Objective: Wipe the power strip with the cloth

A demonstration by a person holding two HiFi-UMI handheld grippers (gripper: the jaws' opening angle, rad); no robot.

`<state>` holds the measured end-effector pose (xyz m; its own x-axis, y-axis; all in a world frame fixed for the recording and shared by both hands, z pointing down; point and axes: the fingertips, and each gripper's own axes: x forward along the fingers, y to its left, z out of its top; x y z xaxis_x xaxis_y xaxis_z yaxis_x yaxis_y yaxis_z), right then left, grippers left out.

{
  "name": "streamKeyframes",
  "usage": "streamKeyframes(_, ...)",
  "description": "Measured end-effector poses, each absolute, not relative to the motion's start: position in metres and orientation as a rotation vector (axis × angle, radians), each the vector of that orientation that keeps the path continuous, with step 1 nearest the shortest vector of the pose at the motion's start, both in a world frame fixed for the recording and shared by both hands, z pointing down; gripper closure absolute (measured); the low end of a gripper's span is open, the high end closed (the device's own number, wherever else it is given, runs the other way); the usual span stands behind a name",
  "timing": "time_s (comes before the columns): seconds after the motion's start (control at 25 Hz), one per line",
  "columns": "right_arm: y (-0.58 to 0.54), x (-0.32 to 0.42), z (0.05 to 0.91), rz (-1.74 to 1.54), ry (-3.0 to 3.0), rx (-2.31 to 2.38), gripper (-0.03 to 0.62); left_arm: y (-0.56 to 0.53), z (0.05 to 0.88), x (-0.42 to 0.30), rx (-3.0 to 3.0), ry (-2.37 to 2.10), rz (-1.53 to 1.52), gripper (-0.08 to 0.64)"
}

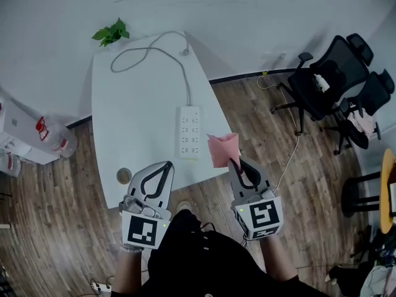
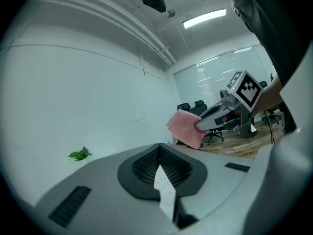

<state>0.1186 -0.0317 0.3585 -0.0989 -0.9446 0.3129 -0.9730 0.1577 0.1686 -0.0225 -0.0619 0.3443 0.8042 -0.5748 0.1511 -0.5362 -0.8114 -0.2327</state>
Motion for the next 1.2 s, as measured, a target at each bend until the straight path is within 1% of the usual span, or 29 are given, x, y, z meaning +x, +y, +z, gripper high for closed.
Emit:
streamKeyframes(0.36, -0.078, 0.117, 0.356, 0.116, -2.049, 1.846, 0.532, -0.109, 0.352, -0.028, -2.847, 0.865, -0.317, 0.546)
streamKeyframes(0.72, -0.086, 0.119, 0.367, 0.143, -2.033, 1.815, 0.532, -0.116, 0.352, -0.024, -2.865, 0.858, -0.303, 0.546)
streamKeyframes(1.2, -0.114, 0.138, 0.383, 0.153, -2.086, 1.717, 0.532, -0.126, 0.345, -0.013, -2.821, 0.969, -0.309, 0.546)
